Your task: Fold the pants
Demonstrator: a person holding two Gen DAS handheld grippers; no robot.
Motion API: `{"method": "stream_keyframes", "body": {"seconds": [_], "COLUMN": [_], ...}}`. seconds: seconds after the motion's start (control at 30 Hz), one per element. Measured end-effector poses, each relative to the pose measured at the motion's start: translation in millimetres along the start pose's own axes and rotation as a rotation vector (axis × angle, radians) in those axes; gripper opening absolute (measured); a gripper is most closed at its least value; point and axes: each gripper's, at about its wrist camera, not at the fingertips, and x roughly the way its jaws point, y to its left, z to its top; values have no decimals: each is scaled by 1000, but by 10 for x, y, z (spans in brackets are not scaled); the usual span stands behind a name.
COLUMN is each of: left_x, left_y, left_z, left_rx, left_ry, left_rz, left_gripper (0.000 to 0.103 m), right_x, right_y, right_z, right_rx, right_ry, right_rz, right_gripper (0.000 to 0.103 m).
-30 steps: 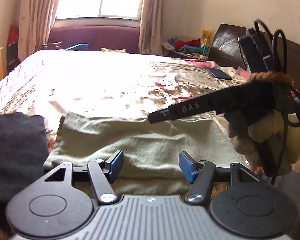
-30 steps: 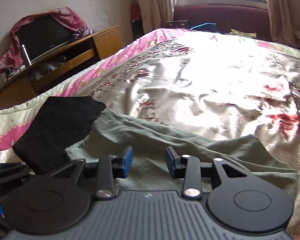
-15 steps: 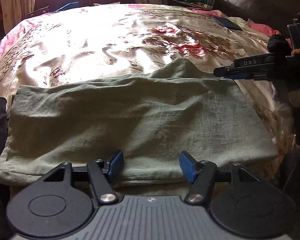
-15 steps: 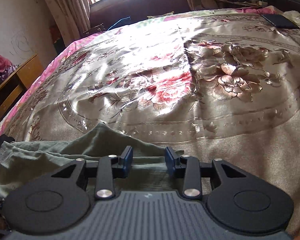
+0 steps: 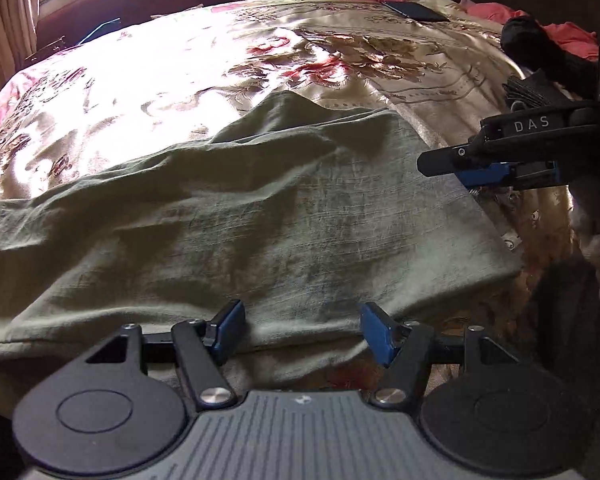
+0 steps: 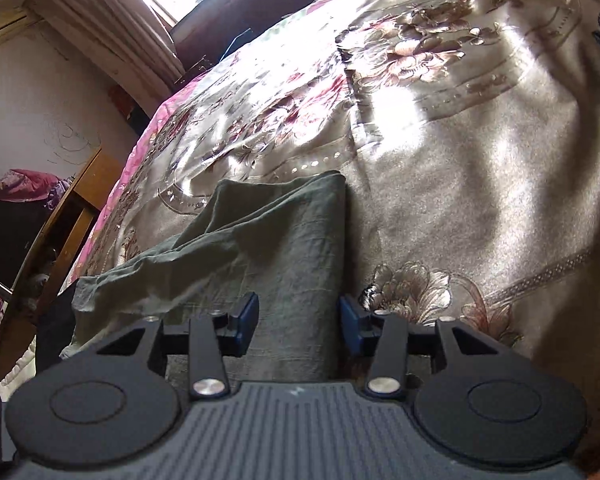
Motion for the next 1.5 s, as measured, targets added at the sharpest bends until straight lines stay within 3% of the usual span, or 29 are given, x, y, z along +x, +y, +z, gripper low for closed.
{"method": "stream_keyframes", "body": {"seconds": [0.27,0.6,0.67,1.03,1.17,1.3,1.37,1.5], "left_x": [-55,-50,-59,7,41,122,154,209], "left_y": [-149,-220,-228,-590,-708,-886,-1015,-1227], "left_z": [-18,17,25,83,58,31,16,26], "left_rx": [35,36,34,184,195,218,263,329], "left_ry": [-7,-29,-41,-66,-60,-64,-89,-129], "left_rz": [7,-20,-40,-101,-141,-161,-133,-81], "left_gripper": [76,76,76,76,76,76,76,77], "right_x": [32,111,110,296,302,436,505,516], "right_y": [-104,-381,-427,-408,-440,-432,-435,-462], "right_z": [-56,-34,-24,125,142,172,200,205], "right_rx": [46,244,241,246,269,275,278,279], "right_ry": [55,105,105,87,69,77,88,88], "right_rz": [86,260,230,280,307,297,324,287], "right_gripper": [46,44,38,38,27,25,25,4]}}
